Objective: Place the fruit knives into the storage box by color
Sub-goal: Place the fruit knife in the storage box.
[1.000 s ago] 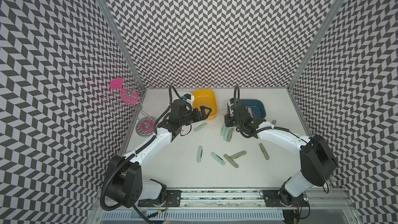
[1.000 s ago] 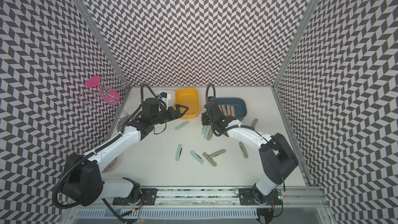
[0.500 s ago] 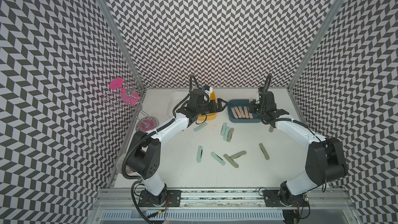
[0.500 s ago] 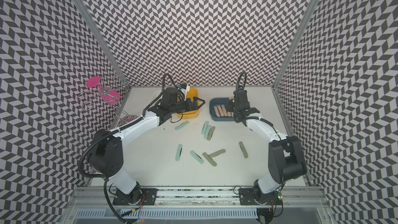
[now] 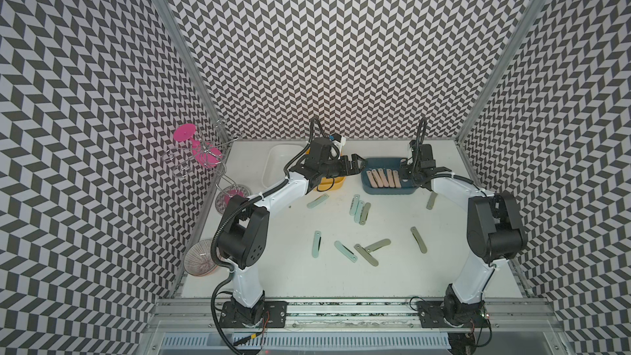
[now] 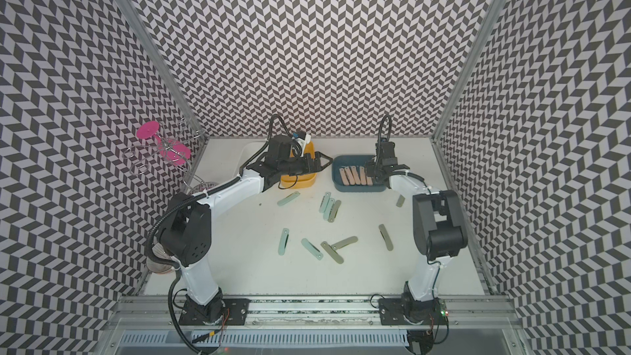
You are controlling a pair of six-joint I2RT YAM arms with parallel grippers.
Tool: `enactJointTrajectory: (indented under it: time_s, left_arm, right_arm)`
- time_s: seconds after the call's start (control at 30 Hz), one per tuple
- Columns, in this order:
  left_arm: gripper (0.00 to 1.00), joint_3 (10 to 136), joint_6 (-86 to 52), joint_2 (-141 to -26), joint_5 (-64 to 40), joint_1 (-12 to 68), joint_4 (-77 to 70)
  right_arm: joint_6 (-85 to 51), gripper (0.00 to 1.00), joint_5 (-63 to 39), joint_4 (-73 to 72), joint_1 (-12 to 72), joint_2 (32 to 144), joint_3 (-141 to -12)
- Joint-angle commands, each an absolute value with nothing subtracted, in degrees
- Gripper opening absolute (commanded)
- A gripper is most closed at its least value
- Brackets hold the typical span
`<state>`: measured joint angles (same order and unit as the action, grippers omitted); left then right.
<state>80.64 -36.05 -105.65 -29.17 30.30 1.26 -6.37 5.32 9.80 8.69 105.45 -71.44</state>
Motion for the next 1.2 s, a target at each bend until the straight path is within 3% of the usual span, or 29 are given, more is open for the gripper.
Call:
enactJointTrajectory:
  time_s: [0.0, 0.77, 1.17]
  left_arm:
    - [1.0, 82.61, -35.83, -106.16, -30.67, 30.41, -0.41]
    - [1.0, 81.12, -37.35, -105.71, -30.68, 30.41, -1.51]
    - [1.0, 81.12, -37.59, -105.49, -30.32, 30.53, -1.47]
  right_arm:
    - [-3.78, 0.17, 8.03, 7.46, 8.26, 108.19, -74.58]
    - [0.01, 0.17, 13.4, 9.92, 8.1, 120.04, -81.56]
    - [-0.97, 0.36, 13.57, 11.98, 8.15, 120.22, -84.04]
